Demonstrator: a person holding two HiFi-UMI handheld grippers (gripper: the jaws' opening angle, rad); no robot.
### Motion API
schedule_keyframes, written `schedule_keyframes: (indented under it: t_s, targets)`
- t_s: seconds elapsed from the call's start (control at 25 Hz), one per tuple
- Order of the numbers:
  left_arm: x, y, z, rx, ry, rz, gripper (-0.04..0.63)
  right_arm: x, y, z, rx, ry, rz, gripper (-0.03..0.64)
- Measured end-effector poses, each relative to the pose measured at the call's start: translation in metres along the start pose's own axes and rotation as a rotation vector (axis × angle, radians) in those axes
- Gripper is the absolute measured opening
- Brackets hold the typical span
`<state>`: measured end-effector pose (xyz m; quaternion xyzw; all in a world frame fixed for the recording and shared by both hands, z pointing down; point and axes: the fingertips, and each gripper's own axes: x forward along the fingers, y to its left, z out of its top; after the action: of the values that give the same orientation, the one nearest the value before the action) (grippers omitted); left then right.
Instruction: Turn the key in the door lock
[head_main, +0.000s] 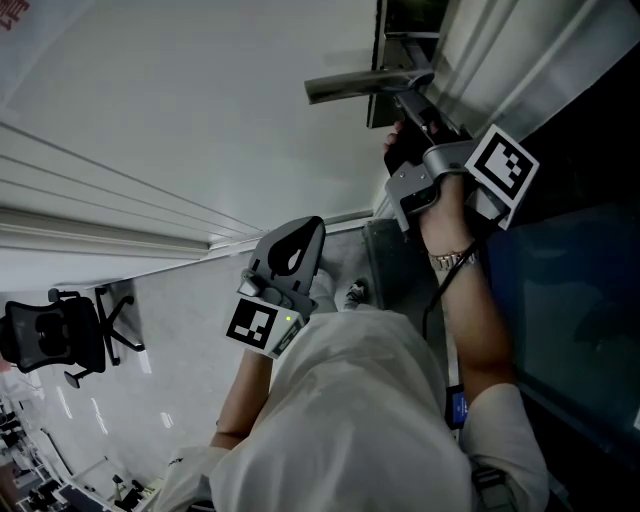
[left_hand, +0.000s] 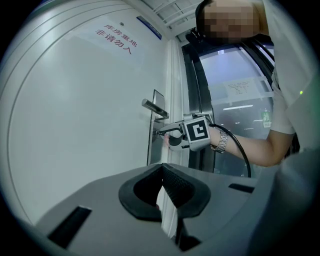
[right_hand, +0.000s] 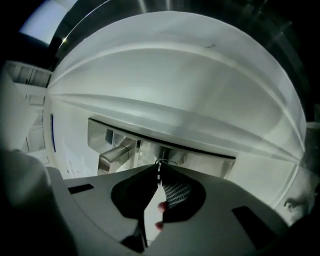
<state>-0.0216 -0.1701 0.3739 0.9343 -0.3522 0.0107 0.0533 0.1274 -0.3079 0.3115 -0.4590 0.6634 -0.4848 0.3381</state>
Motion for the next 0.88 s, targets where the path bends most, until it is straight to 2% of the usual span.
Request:
schedule_keyframes:
  t_s: [0.24, 0.32, 0.44, 0.52, 0.64, 0.72, 0.88]
  targets:
    - [-0.001, 0.001, 0.000, 0.002, 0.001, 0.005, 0.005, 0.000, -0.004, 0.000, 0.260, -0.005, 0.065, 0.014]
    - [-0.002, 0.002, 0.000, 0.005, 0.002, 0.006, 0.005, 0.000, -0.003, -0.001, 0.256, -0.006, 0.075, 0.014]
    - [-0.001, 0.002, -0.002, 0.011, 0.009, 0.005, 0.005, -0.002, 0.003, -0.006, 0.091, 0.020, 0.085, 0.024]
    - [0.000, 0.001, -0.001, 0.011, 0.012, 0.002, 0.006, -0.003, 0.009, -0.012, -0.008, 0.057, 0.097, 0.072]
    - [0.002, -0.001, -0.001, 0.014, 0.015, -0.002, 0.005, -0.002, 0.013, -0.022, -0.171, 0.129, 0.096, 0.107]
    - [0.003, -0.002, 0.000, 0.016, 0.015, -0.004, 0.005, -0.004, 0.012, -0.029, -0.344, 0.160, 0.047, 0.109]
    - [0.006, -0.002, 0.000, 0.012, 0.015, -0.006, 0.005, -0.010, 0.004, -0.034, -0.819, 0.151, -0.099, 0.109]
